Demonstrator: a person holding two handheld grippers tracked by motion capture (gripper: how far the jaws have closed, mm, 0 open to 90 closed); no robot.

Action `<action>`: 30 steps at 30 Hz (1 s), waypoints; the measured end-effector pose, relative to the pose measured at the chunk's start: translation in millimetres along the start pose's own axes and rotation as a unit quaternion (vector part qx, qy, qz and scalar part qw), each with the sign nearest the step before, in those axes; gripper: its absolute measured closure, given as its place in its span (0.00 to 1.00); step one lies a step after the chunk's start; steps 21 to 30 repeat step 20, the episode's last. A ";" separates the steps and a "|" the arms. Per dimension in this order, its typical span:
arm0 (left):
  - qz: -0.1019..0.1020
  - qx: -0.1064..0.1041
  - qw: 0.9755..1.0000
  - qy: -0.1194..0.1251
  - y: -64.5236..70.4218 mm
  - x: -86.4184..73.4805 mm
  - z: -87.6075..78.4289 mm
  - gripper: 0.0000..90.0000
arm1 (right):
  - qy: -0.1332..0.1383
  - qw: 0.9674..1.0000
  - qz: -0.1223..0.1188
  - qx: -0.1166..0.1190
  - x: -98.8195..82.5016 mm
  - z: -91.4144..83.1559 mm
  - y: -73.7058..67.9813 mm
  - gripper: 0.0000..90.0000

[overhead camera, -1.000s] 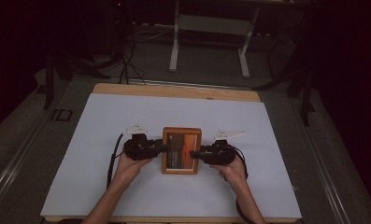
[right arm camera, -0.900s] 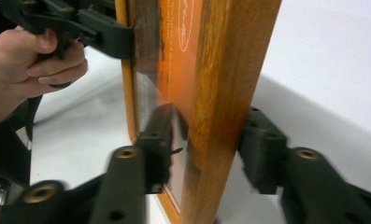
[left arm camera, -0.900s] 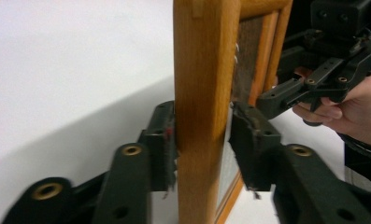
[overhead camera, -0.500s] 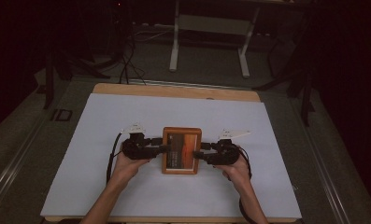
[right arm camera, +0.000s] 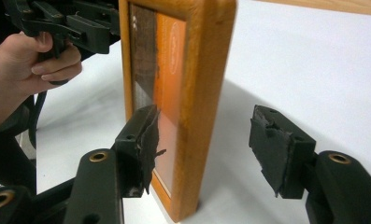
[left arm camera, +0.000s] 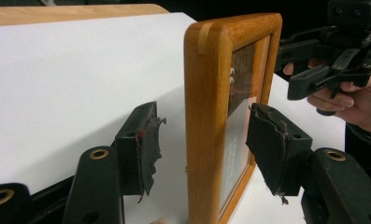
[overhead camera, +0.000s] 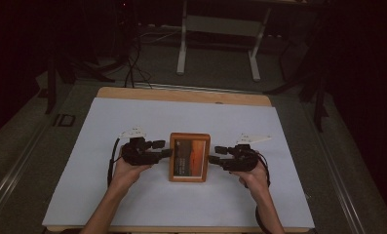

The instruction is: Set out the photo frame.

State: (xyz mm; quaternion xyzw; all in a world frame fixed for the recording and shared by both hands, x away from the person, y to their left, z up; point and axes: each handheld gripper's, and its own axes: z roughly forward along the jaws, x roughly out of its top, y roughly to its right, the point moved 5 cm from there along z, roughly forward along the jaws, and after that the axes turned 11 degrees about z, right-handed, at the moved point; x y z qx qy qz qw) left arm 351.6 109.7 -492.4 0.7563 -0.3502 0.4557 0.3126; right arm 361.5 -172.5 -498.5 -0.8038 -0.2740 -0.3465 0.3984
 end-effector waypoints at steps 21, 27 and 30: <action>0.019 0.098 0.991 -0.085 -23.8 -18.2 -5.7 0.49 | -0.063 0.993 -0.009 -0.103 -14.2 -11.5 27.4 0.49; 0.019 0.098 0.991 -0.085 -23.8 -18.2 -5.7 0.49 | -0.063 0.993 -0.009 -0.103 -14.2 -11.5 27.4 0.49; 0.019 0.098 0.991 -0.085 -23.8 -18.2 -5.7 0.49 | -0.063 0.993 -0.009 -0.103 -14.2 -11.5 27.4 0.49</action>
